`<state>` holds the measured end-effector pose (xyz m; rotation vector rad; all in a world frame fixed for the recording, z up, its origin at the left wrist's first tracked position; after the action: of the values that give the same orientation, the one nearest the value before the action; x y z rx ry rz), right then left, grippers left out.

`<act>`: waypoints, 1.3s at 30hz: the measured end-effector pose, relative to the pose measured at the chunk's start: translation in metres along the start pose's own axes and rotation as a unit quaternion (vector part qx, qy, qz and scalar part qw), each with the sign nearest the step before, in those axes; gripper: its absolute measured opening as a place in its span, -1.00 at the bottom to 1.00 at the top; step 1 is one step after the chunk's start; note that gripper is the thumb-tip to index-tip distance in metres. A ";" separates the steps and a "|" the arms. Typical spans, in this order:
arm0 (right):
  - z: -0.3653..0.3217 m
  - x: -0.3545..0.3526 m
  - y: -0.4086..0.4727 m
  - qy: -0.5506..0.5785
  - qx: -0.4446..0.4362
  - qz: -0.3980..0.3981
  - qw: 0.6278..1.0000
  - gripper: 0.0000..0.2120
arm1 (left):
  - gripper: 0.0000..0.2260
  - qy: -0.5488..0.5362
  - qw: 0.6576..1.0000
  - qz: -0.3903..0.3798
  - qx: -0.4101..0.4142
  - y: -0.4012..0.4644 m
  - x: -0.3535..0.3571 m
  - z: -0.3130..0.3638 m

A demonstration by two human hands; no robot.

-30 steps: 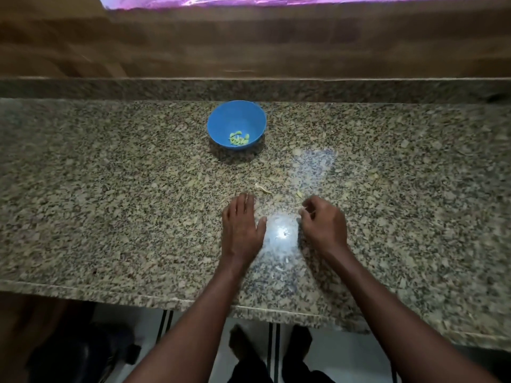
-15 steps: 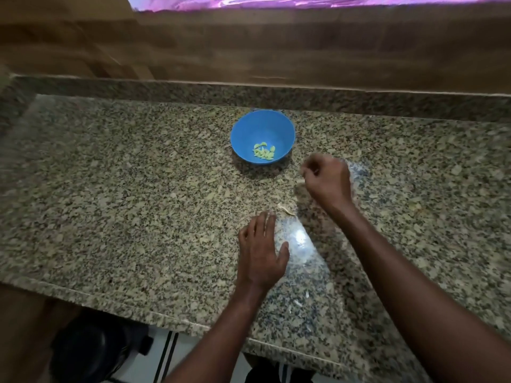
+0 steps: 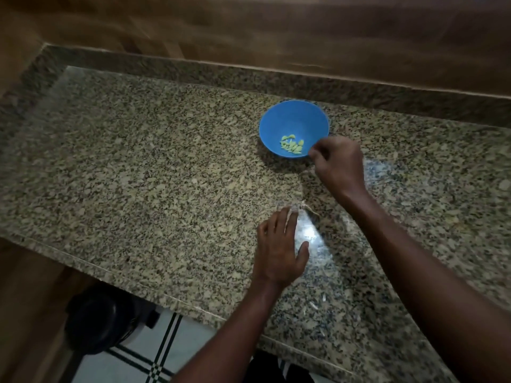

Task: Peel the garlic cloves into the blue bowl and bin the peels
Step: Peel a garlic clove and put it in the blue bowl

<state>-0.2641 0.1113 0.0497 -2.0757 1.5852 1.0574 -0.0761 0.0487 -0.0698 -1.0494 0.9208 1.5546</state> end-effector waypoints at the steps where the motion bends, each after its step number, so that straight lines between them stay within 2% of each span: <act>1: 0.009 -0.001 -0.022 0.006 0.011 -0.008 1.000 -0.93 | -0.37 0.000 1.000 0.001 0.001 0.000 0.000 0.000; 4: 0.042 0.014 -0.078 -0.007 0.059 -0.064 0.996 -0.90 | -0.37 0.003 1.000 0.005 0.001 0.000 0.000 0.000; 7: 0.061 0.038 -0.100 -0.059 0.057 -0.109 0.991 -0.80 | -0.37 0.006 1.000 0.012 0.002 0.001 -0.003 0.002; 12: 0.054 0.036 -0.098 -0.077 0.064 -0.097 0.990 -0.96 | -0.38 -0.008 1.000 0.009 0.000 0.000 -0.005 0.003; 14: 0.056 0.029 -0.099 -0.061 0.081 -0.120 0.988 -0.92 | -0.39 -0.017 1.000 0.003 -0.004 0.000 -0.005 0.002; 17: 0.058 0.015 -0.109 -0.044 0.092 -0.176 0.979 -0.84 | -0.49 -0.098 0.994 0.010 -0.038 0.000 -0.010 -0.004; 19: 0.060 0.004 -0.116 -0.032 0.104 -0.198 0.974 -0.85 | -0.61 -0.221 0.969 0.024 -0.104 0.003 -0.023 -0.009; 21: 0.061 -0.009 -0.124 -0.008 0.120 -0.205 0.971 -0.84 | -0.73 -0.344 0.927 0.025 -0.148 0.006 -0.043 -0.002; 23: 0.057 -0.020 -0.130 0.024 0.124 -0.207 0.970 -0.85 | -0.83 -0.447 0.880 -0.024 -0.157 0.009 -0.053 0.016; 26: 0.056 -0.038 -0.138 0.095 0.142 -0.180 0.969 -0.92 | -0.91 -0.495 0.855 -0.087 -0.131 0.008 -0.061 0.041; 29: 0.064 -0.046 -0.154 0.277 0.208 -0.131 0.929 -0.91 | -0.89 -0.569 0.794 -0.114 -0.179 -0.001 -0.052 0.051; 30: 0.065 -0.047 -0.160 0.304 0.214 -0.119 0.921 -0.88 | -0.88 -0.587 0.778 -0.117 -0.194 -0.004 -0.050 0.052; 36: 0.061 -0.050 -0.172 0.280 0.172 -0.089 0.940 -0.90 | -0.84 -0.627 0.729 -0.126 -0.245 -0.014 -0.041 0.060; 39: 0.064 -0.051 -0.174 0.297 0.194 -0.073 0.932 -0.93 | -0.88 -0.655 0.693 -0.125 -0.275 -0.016 -0.038 0.062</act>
<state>-0.1316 0.2451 0.0125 -2.2856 1.6756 0.0270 -0.0669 0.0980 -0.0144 -0.1547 -0.6978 1.8210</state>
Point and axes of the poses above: each hand's wrist, its own y-axis towards the middle knuckle, its own x-axis out of the palm, z = x × y, the point moved 10 cm from there along y, towards the middle knuckle
